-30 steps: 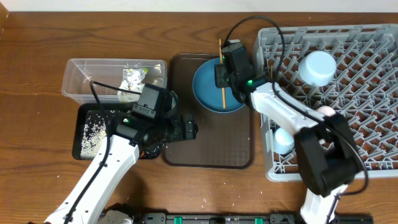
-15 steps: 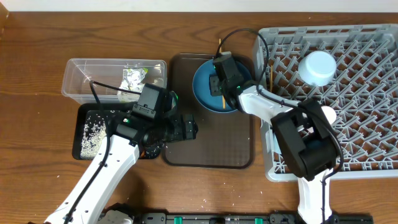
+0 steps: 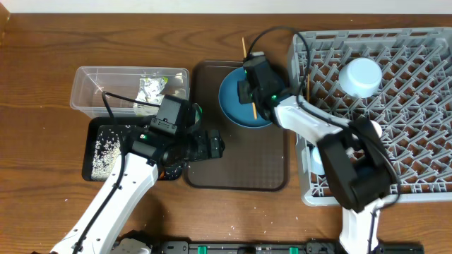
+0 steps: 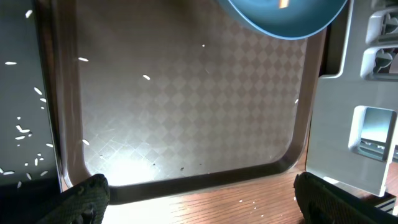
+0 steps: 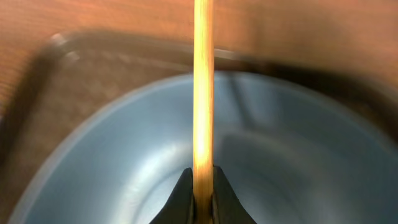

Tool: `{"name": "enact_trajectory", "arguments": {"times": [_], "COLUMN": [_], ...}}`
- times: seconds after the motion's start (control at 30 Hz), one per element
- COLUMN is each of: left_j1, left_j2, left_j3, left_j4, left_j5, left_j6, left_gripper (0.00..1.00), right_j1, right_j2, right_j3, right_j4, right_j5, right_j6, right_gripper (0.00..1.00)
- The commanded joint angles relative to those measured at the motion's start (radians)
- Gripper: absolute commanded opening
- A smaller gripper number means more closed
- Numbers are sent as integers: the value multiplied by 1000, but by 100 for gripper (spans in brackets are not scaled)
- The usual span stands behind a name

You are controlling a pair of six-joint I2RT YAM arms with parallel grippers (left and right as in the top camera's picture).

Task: Sort waste into correct bins and load items into the dishwasher rack
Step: 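Carry the chopstick right and place it beside the first in the rack, then move the right gripper left to the rim of the blue plate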

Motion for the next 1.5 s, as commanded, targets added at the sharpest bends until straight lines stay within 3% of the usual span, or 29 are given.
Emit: {"name": "enact_trajectory", "arguments": {"times": [0.0,0.33,0.7,1.47], "left_j1": [4,4,4,4], "left_j2": [2,2,2,2], "left_j3": [21,21,21,21], "left_j4": [-2,-2,-2,-2], "left_j5": [-10,-9,-9,-10], "left_j6": [6,6,6,6], "left_gripper": [97,97,97,97], "right_j1": [3,-73,-228,-281], "right_j2": [-140,-373,-372,-285], "right_j3": [0,0,-1,-1], "right_j4": [-23,-286,-520,-526], "right_j5": [10,37,36,14], "right_j6": [-13,-118,-118,-159], "right_gripper": [1,1,1,9]}}
